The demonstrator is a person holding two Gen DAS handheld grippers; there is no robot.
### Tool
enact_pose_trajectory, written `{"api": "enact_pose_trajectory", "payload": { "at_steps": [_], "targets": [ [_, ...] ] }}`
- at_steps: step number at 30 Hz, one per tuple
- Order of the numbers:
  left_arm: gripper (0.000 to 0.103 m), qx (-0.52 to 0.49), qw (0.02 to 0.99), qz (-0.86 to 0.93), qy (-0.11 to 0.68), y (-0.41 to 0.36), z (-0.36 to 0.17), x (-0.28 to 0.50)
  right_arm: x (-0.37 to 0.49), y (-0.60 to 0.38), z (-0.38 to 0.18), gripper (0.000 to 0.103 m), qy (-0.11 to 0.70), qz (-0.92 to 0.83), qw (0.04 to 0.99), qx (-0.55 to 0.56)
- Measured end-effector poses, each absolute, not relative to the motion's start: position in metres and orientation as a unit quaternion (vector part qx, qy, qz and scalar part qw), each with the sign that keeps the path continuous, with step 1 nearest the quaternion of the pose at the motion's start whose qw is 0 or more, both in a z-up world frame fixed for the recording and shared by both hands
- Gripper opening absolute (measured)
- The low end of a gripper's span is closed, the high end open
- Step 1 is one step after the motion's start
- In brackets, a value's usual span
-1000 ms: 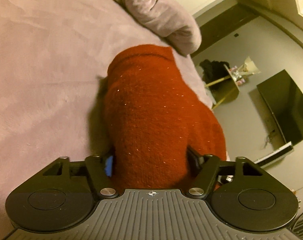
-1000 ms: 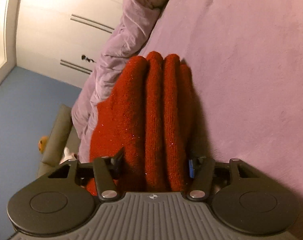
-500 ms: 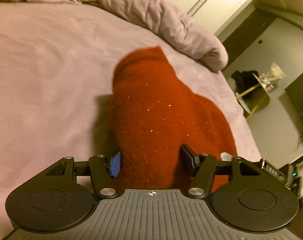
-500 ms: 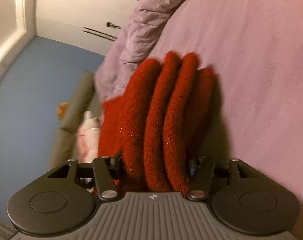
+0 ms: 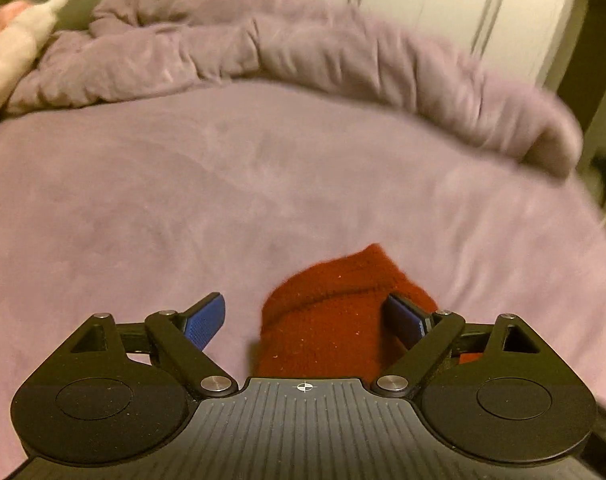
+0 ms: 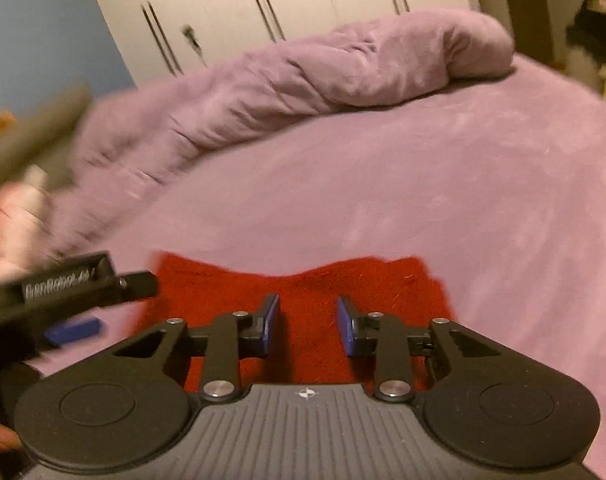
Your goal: Fold small clothes
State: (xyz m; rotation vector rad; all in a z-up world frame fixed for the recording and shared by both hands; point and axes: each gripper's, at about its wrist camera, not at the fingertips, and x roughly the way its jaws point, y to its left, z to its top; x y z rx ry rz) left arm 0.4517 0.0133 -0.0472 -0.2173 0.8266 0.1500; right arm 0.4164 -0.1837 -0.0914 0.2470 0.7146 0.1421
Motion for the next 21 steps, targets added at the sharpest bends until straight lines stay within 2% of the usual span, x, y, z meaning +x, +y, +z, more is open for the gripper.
{"api": "enact_pose_trajectory", "payload": {
  "at_steps": [1,2,4,7,13,15,17,21],
  "targets": [
    [0.091,-0.102,0.900,0.064,0.418,0.005,-0.057,0.458,0.421,-0.186,-0.098,0.023,0.346,0.062,0.930,0.109],
    [0.092,-0.105,0.895,0.060,0.430,0.002,-0.064,0.460,0.423,-0.191,-0.103,0.016,0.337,0.053,0.936,0.089],
    [0.096,-0.104,0.892,0.053,0.437,-0.010,-0.078,0.465,0.420,-0.204,-0.117,0.015,0.317,0.052,0.944,0.077],
    [0.099,-0.048,0.901,0.067,0.426,-0.028,-0.093,0.468,0.417,-0.226,-0.135,0.015,0.289,0.059,0.949,0.114],
    [0.101,-0.088,0.899,0.059,0.424,-0.011,-0.084,0.452,0.416,-0.222,-0.127,0.015,0.286,0.055,0.952,0.089],
    [0.100,-0.122,0.899,0.032,0.419,0.004,-0.066,0.431,0.394,-0.218,-0.103,0.020,0.288,0.062,0.951,0.095],
    [0.100,-0.137,0.909,-0.002,0.394,0.020,-0.044,0.378,0.355,-0.214,-0.084,0.028,0.271,0.102,0.952,0.102],
    [0.101,-0.114,0.914,-0.044,0.387,0.026,-0.033,0.282,0.270,-0.208,-0.079,0.032,0.269,0.138,0.949,0.086]
  ]
}}
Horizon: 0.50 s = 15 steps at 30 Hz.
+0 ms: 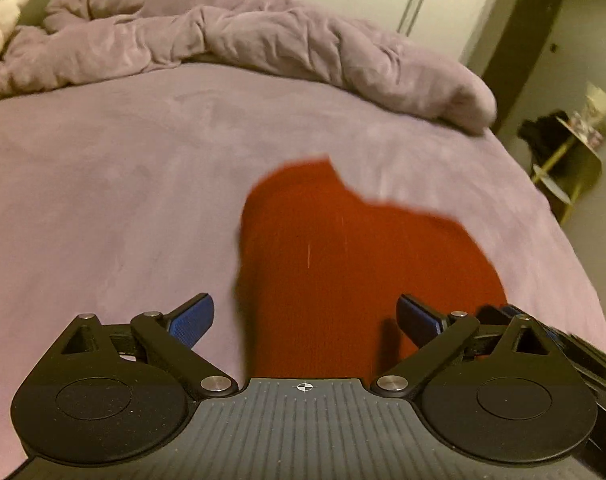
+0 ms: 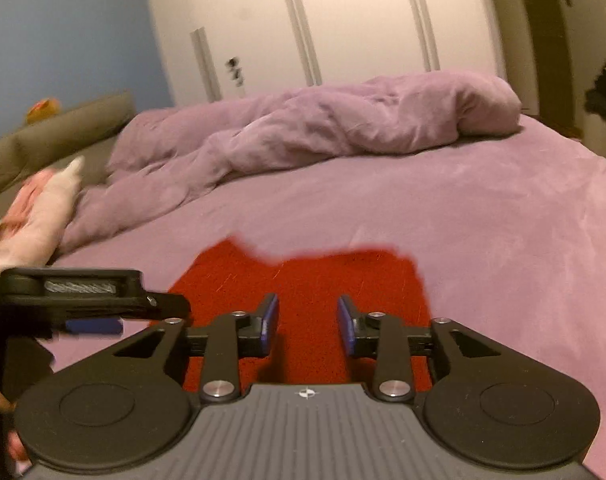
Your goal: Fold small clothes
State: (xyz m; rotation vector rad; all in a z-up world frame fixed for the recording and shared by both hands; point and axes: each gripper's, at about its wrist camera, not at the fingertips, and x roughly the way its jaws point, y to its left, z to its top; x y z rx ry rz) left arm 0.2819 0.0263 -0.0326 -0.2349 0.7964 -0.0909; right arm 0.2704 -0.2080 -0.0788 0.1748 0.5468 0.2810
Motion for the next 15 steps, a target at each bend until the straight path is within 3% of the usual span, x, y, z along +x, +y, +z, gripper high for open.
{"api": "enact_pose_trajectory", "payload": {
  "at_steps": [2,9,15],
  "targets": [
    [0.101,-0.106,0.906,-0.043,0.408,0.022,-0.043,0.258,0.251,-0.204,-0.092,0.033,0.307,0.130,0.940,0.072],
    [0.103,-0.093,0.887,-0.040,0.451,0.010,-0.080,0.260,0.235,-0.190,-0.119,0.033,0.313,0.114,0.942,-0.035],
    [0.103,-0.032,0.898,-0.004,0.438,-0.002,-0.043,0.234,0.227,-0.187,-0.091,0.038,0.370,0.107,0.922,-0.027]
  ]
}}
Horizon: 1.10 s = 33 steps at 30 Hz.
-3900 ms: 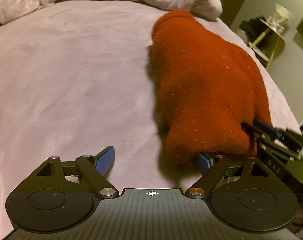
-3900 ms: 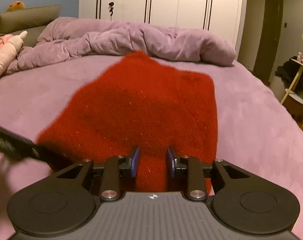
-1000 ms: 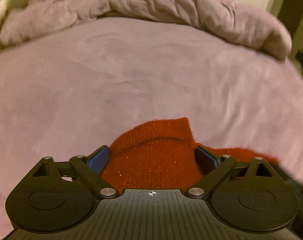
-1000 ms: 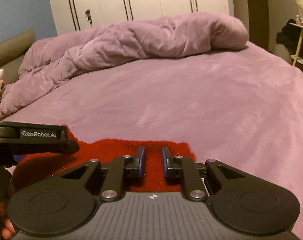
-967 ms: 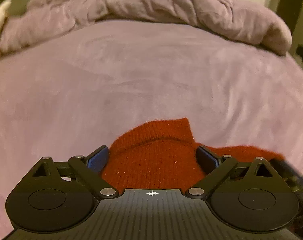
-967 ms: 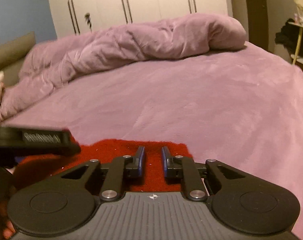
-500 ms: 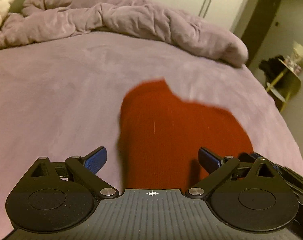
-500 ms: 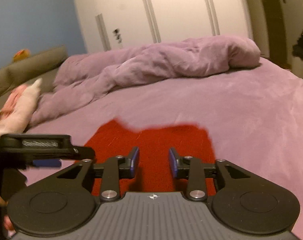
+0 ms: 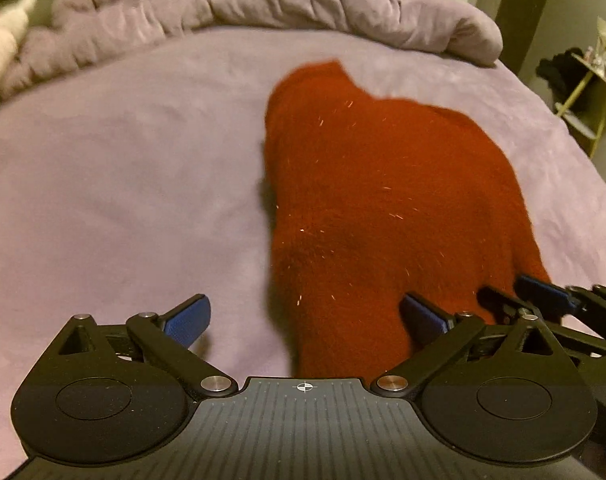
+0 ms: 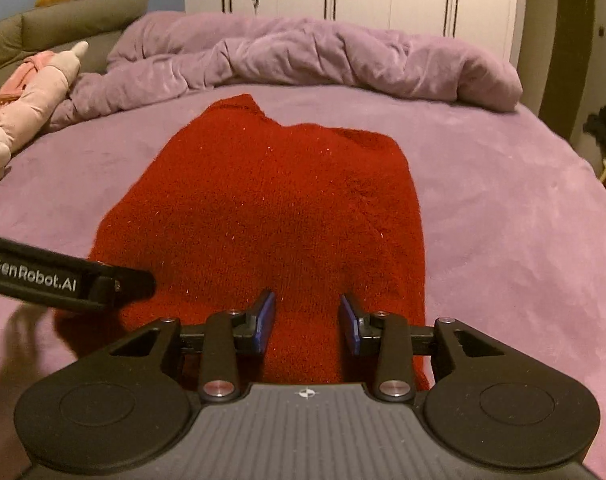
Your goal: Fold small clothes
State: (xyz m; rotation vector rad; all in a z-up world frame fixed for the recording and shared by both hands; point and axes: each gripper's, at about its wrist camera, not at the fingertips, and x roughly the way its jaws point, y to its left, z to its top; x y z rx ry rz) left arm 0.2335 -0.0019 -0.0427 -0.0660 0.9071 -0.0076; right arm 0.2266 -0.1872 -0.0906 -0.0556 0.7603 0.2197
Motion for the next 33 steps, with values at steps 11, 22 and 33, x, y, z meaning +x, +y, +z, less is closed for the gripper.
{"api": "enact_pose_trajectory", "payload": {
  "at_steps": [11,22,33],
  "targets": [
    [0.103,-0.002,0.904,0.016,0.428,-0.019,-0.005,0.163,0.139,-0.207,-0.074,0.098,0.471,0.069,0.879,0.008],
    [0.103,0.031,0.905,0.031,0.424,-0.018,0.022,0.139,0.123,-0.193,-0.023,0.099,0.444,0.045,0.894,-0.037],
    [0.103,0.025,0.902,0.027,0.430,-0.012,0.030,0.134,0.125,-0.186,-0.005,0.099,0.451,0.032,0.892,-0.020]
  ]
}}
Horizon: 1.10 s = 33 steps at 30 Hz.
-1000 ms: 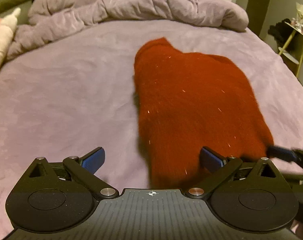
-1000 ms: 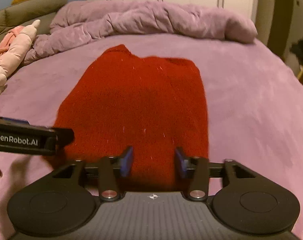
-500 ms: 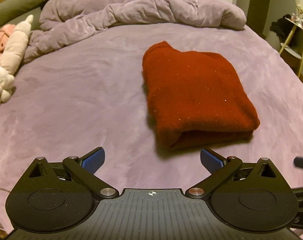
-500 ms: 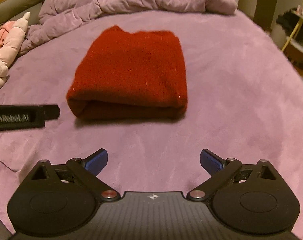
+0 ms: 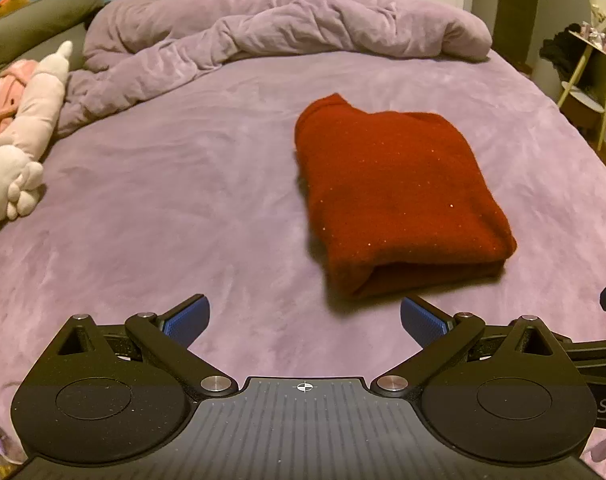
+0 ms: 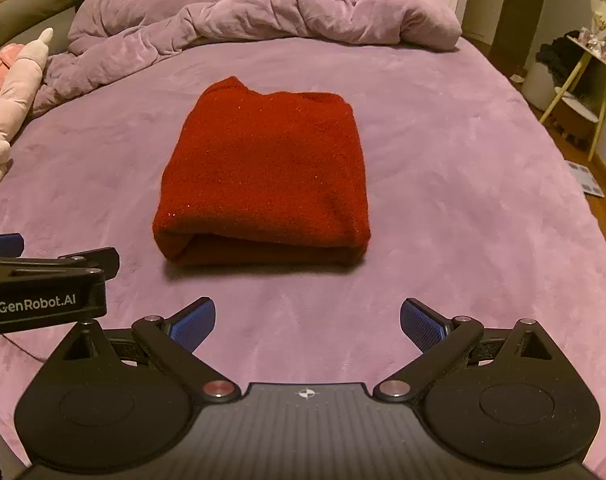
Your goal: Fold small clothes
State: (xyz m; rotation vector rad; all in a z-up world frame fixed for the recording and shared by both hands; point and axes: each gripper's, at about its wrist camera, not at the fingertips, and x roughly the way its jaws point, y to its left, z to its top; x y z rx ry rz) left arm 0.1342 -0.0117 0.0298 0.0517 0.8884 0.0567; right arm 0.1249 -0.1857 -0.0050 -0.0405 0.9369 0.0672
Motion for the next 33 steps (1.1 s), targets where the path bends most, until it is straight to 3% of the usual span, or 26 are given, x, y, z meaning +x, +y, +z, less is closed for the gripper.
{"api": "enact_pose_trajectory", "payload": {
  "at_steps": [33],
  "targets": [
    [0.103,0.035,0.903,0.045,0.426,-0.0025,0.0347,0.1255,0.1216,-0.1886,-0.0005,0.099,0.439,0.015,0.898,-0.010]
  ]
}}
